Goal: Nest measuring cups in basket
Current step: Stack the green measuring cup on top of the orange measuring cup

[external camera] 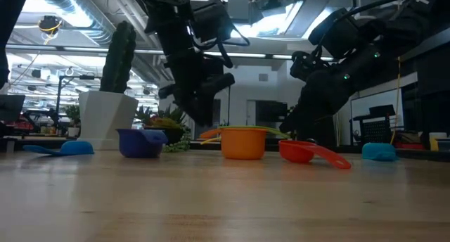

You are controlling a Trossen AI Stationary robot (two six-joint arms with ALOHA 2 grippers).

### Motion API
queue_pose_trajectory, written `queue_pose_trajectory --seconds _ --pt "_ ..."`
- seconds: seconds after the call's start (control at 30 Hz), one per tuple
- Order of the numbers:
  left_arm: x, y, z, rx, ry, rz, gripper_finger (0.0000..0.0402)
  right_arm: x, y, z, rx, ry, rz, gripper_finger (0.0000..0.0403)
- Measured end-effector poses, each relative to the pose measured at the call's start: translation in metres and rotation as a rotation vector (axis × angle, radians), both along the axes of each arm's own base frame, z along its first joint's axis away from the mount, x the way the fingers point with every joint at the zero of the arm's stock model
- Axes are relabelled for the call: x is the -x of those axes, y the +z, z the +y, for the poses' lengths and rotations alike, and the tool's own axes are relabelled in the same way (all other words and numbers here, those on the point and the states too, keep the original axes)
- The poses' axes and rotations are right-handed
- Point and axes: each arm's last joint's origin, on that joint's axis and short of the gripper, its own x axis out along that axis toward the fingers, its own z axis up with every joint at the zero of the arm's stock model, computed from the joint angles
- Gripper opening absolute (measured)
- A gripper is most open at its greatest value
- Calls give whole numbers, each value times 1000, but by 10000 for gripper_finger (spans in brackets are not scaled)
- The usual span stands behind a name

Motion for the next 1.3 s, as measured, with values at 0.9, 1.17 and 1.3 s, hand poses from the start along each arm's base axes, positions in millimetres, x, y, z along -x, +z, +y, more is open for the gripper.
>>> queue_pose_trajectory --seconds 0.9,1.17,1.3 --pt "3 -5 3 124 -41 33 93 1 -1 0 3 -5 15 225" --pt "-1 -13 23 111 11 -14 93 0 0 -1 16 -21 -5 225" --pt "-5 -14 31 91 7 -51 93 -1 2 -3 46 -59 -21 225"
